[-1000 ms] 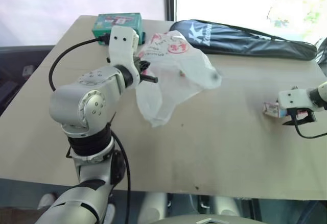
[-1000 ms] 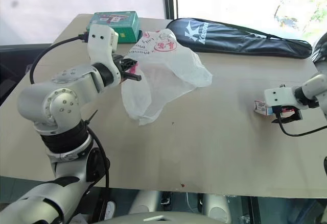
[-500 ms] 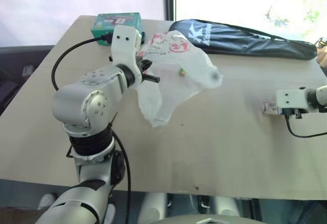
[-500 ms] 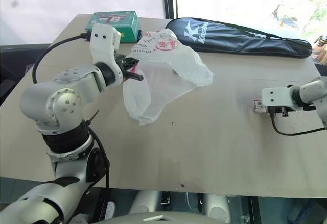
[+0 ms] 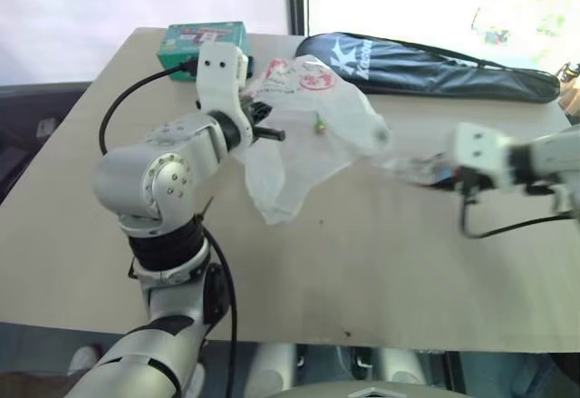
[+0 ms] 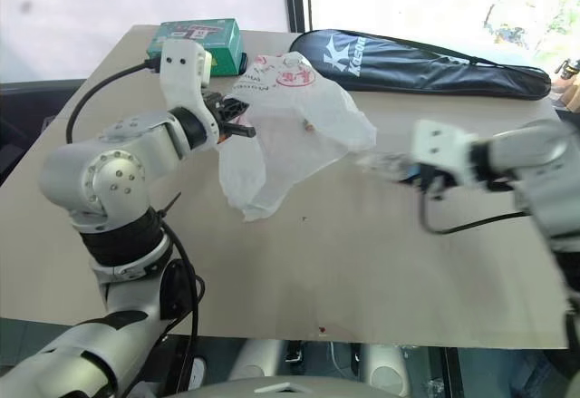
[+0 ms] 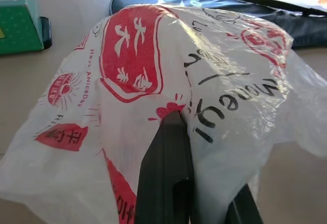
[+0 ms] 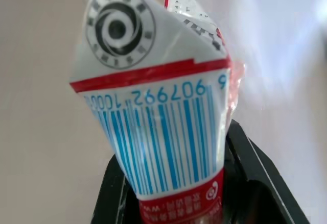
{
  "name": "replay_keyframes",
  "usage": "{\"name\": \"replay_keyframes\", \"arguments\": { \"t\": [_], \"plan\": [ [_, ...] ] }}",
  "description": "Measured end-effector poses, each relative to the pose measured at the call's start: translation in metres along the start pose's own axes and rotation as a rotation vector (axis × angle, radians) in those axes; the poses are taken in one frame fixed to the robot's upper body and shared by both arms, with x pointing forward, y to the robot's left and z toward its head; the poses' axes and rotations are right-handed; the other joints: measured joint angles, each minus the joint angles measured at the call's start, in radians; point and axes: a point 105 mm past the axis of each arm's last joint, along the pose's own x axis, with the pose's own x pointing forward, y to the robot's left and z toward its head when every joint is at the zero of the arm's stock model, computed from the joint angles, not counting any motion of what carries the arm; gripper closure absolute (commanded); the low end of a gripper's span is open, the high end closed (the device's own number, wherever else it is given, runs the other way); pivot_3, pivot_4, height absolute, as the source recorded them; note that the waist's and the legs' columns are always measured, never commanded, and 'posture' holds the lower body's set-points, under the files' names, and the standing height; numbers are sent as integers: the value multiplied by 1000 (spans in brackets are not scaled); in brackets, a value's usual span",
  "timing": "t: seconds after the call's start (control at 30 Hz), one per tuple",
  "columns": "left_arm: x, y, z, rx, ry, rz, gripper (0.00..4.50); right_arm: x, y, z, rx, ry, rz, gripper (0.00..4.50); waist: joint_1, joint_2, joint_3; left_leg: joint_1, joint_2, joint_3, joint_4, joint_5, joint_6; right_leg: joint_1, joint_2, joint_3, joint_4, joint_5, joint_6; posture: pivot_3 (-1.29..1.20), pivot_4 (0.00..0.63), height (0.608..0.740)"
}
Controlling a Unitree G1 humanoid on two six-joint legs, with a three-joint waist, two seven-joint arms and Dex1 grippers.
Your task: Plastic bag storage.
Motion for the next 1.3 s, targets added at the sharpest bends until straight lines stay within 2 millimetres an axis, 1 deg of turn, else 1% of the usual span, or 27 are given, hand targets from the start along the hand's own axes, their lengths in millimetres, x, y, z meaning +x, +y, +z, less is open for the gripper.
{"name": "replay_keyframes", "arguments": {
  "t": [0.03,0.1,0.17,0.2,0.23,0.3,0.33,0.4,0.43,0.47,0.57,0.6,0.67,0.73,0.77,0.8,0.83,0.87,0.93,0.97,1.0,1.07,1.1,1.13,1.17,1.23,1.3],
  "plan": [
    [0,-2,2,-1,-1,-13,4500,12,4,6,45,-42,0,3343,1,0,0,-1,-2,0,0,0,0,-1,-1,0,1,0,0,0,150,740],
    [-1,-2,4,-6,-4,-22,4500,21,4,11,105,-57,-21,3343,6,0,0,-2,-4,-1,0,0,0,-2,-2,-1,1,0,0,0,150,740],
    [-3,1,5,-26,-3,-21,4500,32,-6,26,133,-109,-86,3343,2,0,1,-2,-5,0,0,0,0,-2,-2,0,1,0,1,0,150,740],
    [-3,0,4,-36,1,-38,4500,41,-11,36,143,-136,-112,3343,0,0,0,-1,-5,0,0,0,0,-2,-2,-1,1,0,0,0,150,740],
    [-4,-4,5,-41,4,-67,4500,51,-15,44,156,-161,-136,3343,-2,0,0,-1,-4,0,0,0,0,-2,-1,-1,1,0,0,0,150,740],
    [-5,-15,5,-39,12,-130,4500,65,-19,49,187,-165,-155,3343,0,0,0,-1,-4,-1,-1,0,0,-2,3,-2,2,0,0,0,150,740],
    [-9,-18,8,-35,9,-159,4500,73,-25,43,228,-142,-182,3343,1,0,0,-2,-4,-1,-1,0,0,-2,3,-2,1,0,0,0,150,740],
    [-13,-16,12,-28,1,-167,4500,77,-31,33,266,-106,-212,3343,1,0,0,-2,-5,-1,-1,0,1,-2,3,-2,1,0,0,0,150,740],
    [-16,-14,13,-31,0,-175,4500,79,-37,23,298,-76,-243,3343,-1,0,0,-2,-5,0,-1,0,1,-2,2,-2,0,0,0,0,150,740],
    [-17,-13,13,-35,1,-179,4500,80,-39,20,310,-64,-254,3343,-1,0,0,-2,-5,0,-1,0,1,-2,2,-2,0,0,0,0,150,740],
    [-19,-21,13,-42,-2,-248,4500,84,-48,10,346,-25,-306,3343,-2,0,0,-2,-4,0,-2,0,1,-3,3,-1,1,0,0,0,150,740],
    [-20,-27,14,-40,-3,-291,4500,83,-55,6,341,-8,-344,3343,-2,0,0,-2,-4,0,-2,0,1,-3,4,-1,1,0,0,0,150,740],
    [-21,-31,14,-39,-7,-318,4500,82,-61,5,330,2,-379,3343,-3,0,0,-2,-4,0,-2,0,1,-3,4,0,1,0,0,0,150,740],
    [-21,-36,14,-44,-11,-342,4500,88,-65,11,339,-24,-391,3343,-7,0,0,-2,-4,0,-2,0,1,-3,4,0,1,0,0,0,150,740],
    [-21,-38,14,-52,-14,-352,4500,95,-65,18,345,-56,-385,3343,-14,0,0,-1,-4,1,-2,0,0,-3,4,1,1,0,0,0,150,740],
    [-20,-41,14,-58,-14,-362,4500,105,-64,29,348,-102,-361,2697,-22,0,0,-1,-3,1,-2,0,0,-3,5,2,1,0,0,0,150,740],
    [-19,-44,14,-64,-15,-369,4500,114,-60,43,349,-157,-329,2317,-30,0,1,-1,-2,2,-3,0,0,-4,6,3,1,0,0,0,150,740],
    [-19,-44,14,-65,-15,-371,4500,117,-59,48,350,-173,-319,1891,-32,0,1,-1,-2,2,-3,0,0,-4,6,3,1,0,0,0,150,740],
    [-20,-42,17,-68,-28,-358,4500,126,-56,62,351,-229,-289,1188,-33,0,1,-1,-1,2,-4,0,0,-4,7,4,1,0,0,0,150,740],
    [-20,-39,19,-76,-37,-341,4500,131,-59,67,340,-249,-300,837,-31,0,0,-1,-2,2,-4,0,0,-4,6,3,1,0,0,0,150,740],
    [-20,-36,19,-85,-42,-327,4500,134,-61,70,327,-265,-324,665,-24,0,1,-1,-3,1,-4,0,0,-4,5,3,1,0,0,0,150,740],
    [-20,-37,19,-89,-42,-328,4500,130,-60,71,311,-276,-319,665,-21,0,0,-2,-5,1,-4,0,0,-4,3,3,0,0,0,0,150,740],
    [-19,-37,18,-89,-40,-330,4500,126,-58,71,299,-286,-308,376,-19,0,0,-2,-6,1,-4,0,1,-4,3,3,0,0,0,0,150,740],
    [-19,-37,17,-89,-39,-327,4500,117,-54,70,285,-295,-290,112,-18,0,0,-2,-6,0,-4,0,1,-4,3,3,0,0,0,0,150,740],
    [-18,-36,16,-90,-39,-318,4500,110,-53,67,281,-294,-283,15,-18,0,0,-2,-6,0,-4,0,1,-3,2,3,0,0,0,0,150,740],
    [-16,-32,13,-93,-40,-298,4500,85,-49,53,268,-272,-286,15,-13,0,0,-2,-6,0,-4,0,1,-4,2,3,0,0,0,0,150,740],
    [-13,-25,8,-109,-35,-263,4500,53,-45,37,264,-221,-312,15,-15,0,0,-2,-5,0,-5,0,1,-4,3,3,0,0,0,0,150,740]
  ]
}}
